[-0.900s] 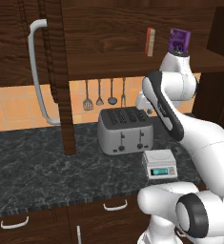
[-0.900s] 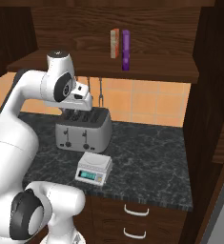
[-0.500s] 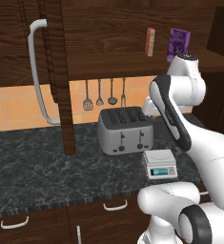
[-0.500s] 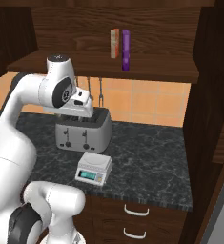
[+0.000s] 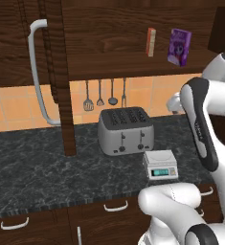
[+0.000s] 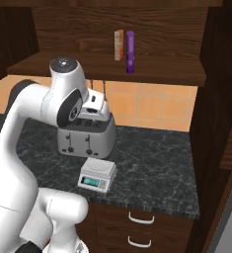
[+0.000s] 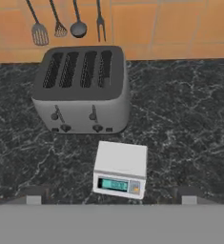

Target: Pick the cereal and place it on the digital scale for weighing, and close the cabinet.

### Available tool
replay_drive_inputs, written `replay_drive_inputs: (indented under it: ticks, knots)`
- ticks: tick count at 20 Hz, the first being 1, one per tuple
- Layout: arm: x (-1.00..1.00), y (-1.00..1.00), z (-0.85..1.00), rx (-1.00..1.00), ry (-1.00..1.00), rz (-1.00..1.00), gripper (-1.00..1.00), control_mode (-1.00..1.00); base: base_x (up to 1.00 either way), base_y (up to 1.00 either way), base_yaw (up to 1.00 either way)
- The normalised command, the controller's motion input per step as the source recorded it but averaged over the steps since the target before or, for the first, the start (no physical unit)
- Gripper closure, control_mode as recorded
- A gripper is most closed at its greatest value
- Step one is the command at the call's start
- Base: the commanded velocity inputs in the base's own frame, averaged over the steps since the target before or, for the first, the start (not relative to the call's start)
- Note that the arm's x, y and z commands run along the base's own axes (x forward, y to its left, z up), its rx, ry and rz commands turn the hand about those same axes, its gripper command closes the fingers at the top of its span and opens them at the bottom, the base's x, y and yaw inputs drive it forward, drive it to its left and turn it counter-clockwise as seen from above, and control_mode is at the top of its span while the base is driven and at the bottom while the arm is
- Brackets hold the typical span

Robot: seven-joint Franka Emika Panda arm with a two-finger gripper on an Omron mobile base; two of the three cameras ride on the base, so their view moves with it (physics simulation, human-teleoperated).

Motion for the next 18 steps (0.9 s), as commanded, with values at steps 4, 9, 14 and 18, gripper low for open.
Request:
replay_drive_inputs:
  ticks: [4,9,14,18]
  knots:
    - [-0.1,-0.33,0.74,0.0,-0.21,0.0,-1.0,-1.0,0.0,0.0,0.0]
    - [0.0,-0.03,0.8,0.0,-0.21,0.0,-1.0,-1.0,0.0,0.0,0.0]
    - [0.02,-0.23,0.26,0.0,-0.55,0.0,-1.0,-1.0,0.0,0.0,0.0]
    - [0.23,-0.22,0.02,0.0,-0.45,-0.01,-1.0,-1.0,0.0,0.0,0.0]
